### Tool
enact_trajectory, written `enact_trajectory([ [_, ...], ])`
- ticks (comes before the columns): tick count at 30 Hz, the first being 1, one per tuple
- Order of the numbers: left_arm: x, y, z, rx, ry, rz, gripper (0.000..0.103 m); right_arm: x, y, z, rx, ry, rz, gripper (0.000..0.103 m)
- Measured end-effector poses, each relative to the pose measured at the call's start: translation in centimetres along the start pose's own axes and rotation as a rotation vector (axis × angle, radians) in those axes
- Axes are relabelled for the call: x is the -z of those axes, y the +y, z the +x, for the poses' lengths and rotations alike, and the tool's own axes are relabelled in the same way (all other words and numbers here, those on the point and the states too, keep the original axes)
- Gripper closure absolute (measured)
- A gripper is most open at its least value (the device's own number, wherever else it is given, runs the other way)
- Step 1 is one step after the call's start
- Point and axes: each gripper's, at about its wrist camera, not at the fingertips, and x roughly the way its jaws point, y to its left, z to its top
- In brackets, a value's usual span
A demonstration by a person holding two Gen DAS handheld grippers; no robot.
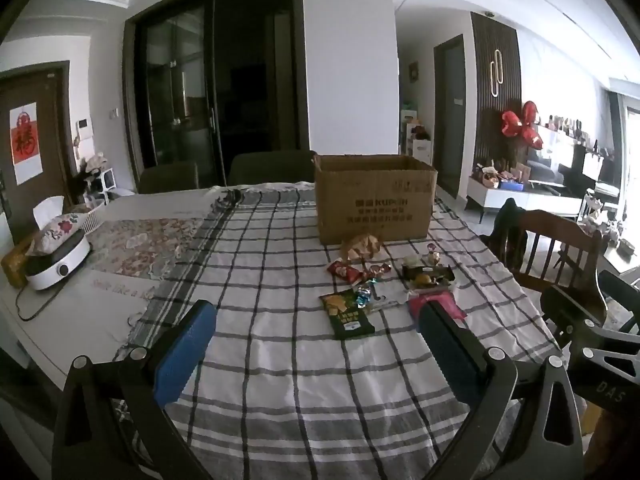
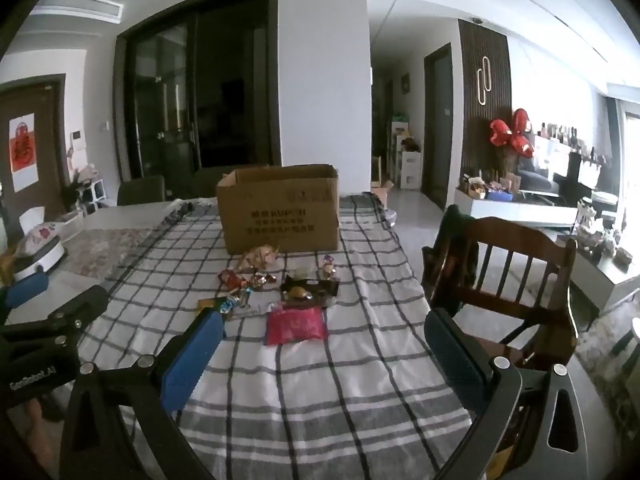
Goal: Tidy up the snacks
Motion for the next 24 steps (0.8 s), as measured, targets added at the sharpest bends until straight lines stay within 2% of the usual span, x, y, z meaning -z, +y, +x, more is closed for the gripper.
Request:
enact_trajectory([
  [24,-0.14,0.11,-0.35,-0.006,-0.010,-0.002,0.000,-0.19,0.12,-0.30,-0.001,-0.006,-0.001,0.001],
])
